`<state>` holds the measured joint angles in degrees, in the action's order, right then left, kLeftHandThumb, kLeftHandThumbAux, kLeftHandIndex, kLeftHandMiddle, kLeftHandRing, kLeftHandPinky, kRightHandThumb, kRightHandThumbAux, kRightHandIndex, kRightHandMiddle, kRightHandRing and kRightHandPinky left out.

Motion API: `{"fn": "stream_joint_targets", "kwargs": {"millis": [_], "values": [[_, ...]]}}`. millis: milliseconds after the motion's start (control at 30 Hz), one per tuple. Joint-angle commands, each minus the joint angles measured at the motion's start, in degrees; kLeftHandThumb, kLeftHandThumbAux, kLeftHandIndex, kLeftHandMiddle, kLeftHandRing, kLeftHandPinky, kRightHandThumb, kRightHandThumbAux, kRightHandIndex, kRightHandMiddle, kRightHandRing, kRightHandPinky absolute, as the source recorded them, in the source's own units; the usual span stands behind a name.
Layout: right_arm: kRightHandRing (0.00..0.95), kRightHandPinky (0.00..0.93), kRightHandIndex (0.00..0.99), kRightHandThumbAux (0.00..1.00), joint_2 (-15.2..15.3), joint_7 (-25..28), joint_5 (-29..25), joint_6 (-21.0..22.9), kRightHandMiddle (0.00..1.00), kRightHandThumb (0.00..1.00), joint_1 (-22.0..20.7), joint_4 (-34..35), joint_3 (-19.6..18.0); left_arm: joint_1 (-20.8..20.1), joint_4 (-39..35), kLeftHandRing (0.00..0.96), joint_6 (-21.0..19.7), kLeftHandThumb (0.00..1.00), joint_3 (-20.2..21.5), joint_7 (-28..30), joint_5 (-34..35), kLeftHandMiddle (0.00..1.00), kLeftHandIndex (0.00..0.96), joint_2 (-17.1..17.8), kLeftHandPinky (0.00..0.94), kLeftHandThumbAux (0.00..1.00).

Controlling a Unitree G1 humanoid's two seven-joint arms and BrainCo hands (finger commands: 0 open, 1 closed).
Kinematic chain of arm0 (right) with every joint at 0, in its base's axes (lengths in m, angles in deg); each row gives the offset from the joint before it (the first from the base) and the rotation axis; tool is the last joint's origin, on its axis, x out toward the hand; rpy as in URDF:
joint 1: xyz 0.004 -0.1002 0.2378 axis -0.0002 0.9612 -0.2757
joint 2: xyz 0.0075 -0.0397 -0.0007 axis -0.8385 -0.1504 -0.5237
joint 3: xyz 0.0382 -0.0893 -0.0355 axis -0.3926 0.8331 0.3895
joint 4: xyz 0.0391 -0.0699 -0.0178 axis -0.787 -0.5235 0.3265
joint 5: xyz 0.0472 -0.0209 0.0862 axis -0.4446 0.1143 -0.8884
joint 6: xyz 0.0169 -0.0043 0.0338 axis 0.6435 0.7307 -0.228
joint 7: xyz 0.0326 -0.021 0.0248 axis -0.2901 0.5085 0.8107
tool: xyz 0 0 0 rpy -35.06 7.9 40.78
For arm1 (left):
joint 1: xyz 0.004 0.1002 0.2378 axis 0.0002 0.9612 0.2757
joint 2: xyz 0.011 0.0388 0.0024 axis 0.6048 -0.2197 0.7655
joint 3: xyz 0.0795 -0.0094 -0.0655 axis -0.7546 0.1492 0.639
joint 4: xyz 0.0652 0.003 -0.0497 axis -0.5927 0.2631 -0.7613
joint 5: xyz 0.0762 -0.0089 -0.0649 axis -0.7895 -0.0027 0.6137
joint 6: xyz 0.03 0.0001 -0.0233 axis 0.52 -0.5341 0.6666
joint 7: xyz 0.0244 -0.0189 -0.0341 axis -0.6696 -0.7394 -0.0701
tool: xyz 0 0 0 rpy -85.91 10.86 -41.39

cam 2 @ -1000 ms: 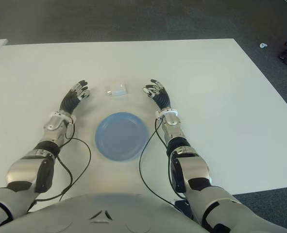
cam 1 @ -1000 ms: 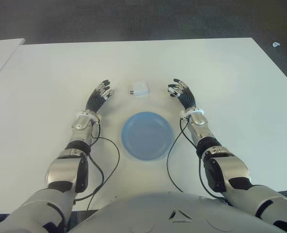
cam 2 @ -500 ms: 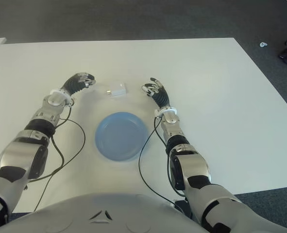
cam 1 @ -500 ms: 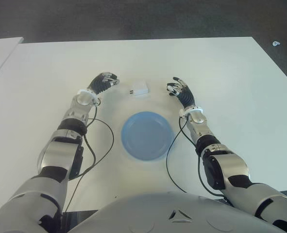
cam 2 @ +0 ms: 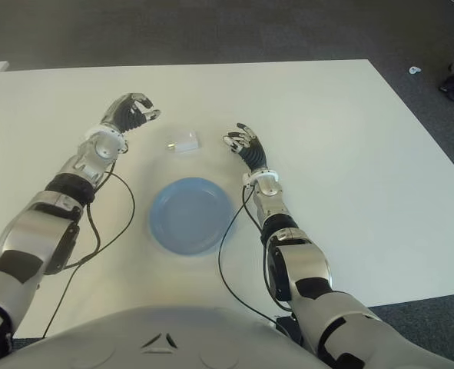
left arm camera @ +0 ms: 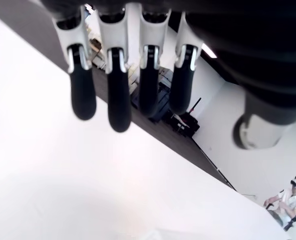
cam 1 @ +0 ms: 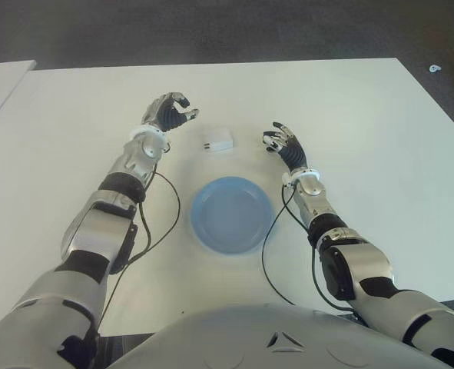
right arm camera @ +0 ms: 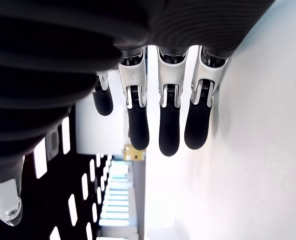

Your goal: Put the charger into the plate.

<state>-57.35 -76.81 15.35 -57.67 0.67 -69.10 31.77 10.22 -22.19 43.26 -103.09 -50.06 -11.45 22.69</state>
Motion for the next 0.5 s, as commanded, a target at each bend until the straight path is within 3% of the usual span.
{"fn": "stream_joint_targets", "kwargs": {"millis": [33,67,200,500], "values": [[0.313,0.314,0.129,0.569,-1.03,-0.08,0.65,4.67,0.302,0.097,4.26,-3.44,0.24,-0.72,1.98,0.35,0.25,0.301,-2.41,-0.61,-2.1,0.352,0.195,-1.12,0.326,0.382],[0.313,0.314,0.13,0.57,-1.04,-0.09,0.64,4.65,0.302,0.097,4.26,-3.43,0.23,-0.7,2.11,0.236,0.31,0.291,-2.73,-0.44,-2.19,0.247,0.148,-1.28,0.212,0.365],[0.313,0.312,0.133,0.571,-0.97,-0.04,0.61,4.57,0.303,0.094,4.24,-3.48,0.19,-0.73,3.63,0.052,1.48,0.272,-3.85,-0.16,-2.38,0.065,0.035,-2.14,0.044,0.328],[0.313,0.313,0.133,0.565,-0.52,0.35,0.6,4.68,0.303,0.084,4.11,-3.63,0.13,-1.69,8.15,0.001,5.28,0.289,-7.23,-2.95,-4.61,0.002,0.001,-3.47,0.001,0.306]]}}
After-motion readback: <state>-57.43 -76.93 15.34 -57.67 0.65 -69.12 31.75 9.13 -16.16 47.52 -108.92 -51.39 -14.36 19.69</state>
